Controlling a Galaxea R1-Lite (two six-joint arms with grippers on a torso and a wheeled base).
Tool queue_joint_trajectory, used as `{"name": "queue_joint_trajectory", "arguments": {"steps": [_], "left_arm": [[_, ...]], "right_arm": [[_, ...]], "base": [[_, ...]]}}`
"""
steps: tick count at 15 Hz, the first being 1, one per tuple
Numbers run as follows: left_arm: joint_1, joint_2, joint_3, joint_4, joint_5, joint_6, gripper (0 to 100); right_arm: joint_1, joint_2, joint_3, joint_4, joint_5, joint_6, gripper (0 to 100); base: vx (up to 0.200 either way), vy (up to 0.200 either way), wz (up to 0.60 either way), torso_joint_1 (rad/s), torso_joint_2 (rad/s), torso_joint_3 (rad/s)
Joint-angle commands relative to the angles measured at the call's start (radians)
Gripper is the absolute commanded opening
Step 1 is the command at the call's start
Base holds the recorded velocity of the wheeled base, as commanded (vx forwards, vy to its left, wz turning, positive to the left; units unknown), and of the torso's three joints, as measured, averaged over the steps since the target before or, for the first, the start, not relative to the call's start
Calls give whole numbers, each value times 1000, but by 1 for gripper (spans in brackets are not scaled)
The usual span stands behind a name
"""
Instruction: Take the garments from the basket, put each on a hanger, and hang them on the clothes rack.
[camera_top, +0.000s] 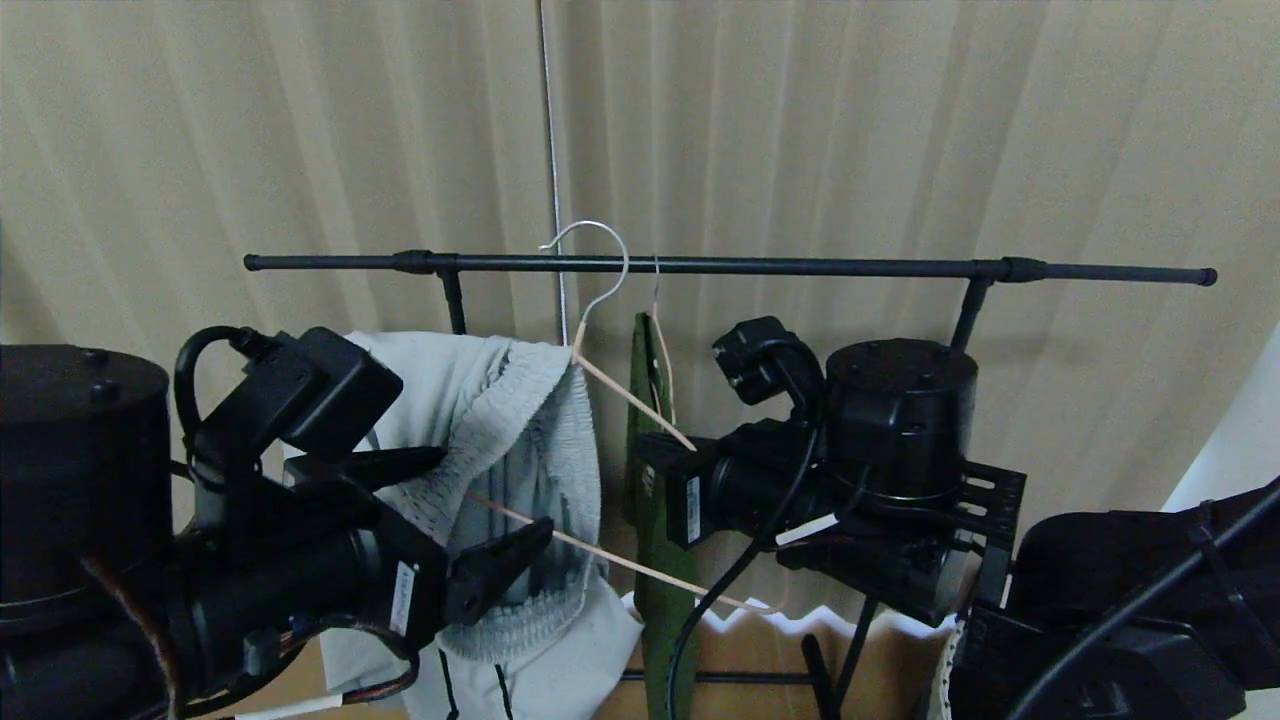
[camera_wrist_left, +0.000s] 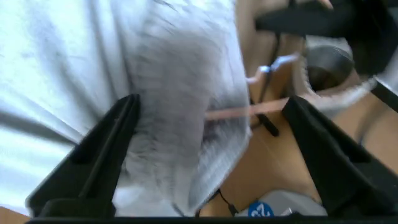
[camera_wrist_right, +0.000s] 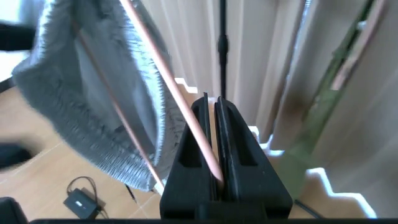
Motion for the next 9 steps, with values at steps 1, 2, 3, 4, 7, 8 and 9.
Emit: {"name": "queue_joint_trajectory", "arguments": {"steps": [1, 2, 3, 4, 7, 8, 9], "left_arm": [[5, -91, 54, 1, -23, 39, 100], [5, -114, 74, 1, -23, 69, 100], [5, -136, 95, -2, -23, 92, 100], [5, -161, 107, -8, -23, 110, 100], [14, -211, 95, -17, -23, 161, 100], [36, -213, 68, -14, -25, 211, 100], [73, -208, 52, -13, -26, 282, 100]], "right_arm": [[-46, -47, 33, -2, -1, -30, 0], [-61, -56, 53, -2, -1, -52, 0], [-81, -68, 73, -2, -1, -64, 0], [-99, -83, 99, -6, 1, -75, 0], [-161, -117, 185, -94, 9, -161, 0], [-185, -126, 222, -135, 18, -208, 0], [-211, -126, 252, -174, 41, -248, 0]], "base": [[0, 0, 0, 0, 0, 0], [0, 0, 0, 0, 0, 0], [0, 0, 0, 0, 0, 0], [0, 0, 0, 0, 0, 0], [0, 0, 0, 0, 0, 0], [0, 0, 0, 0, 0, 0], [0, 0, 0, 0, 0, 0]]}}
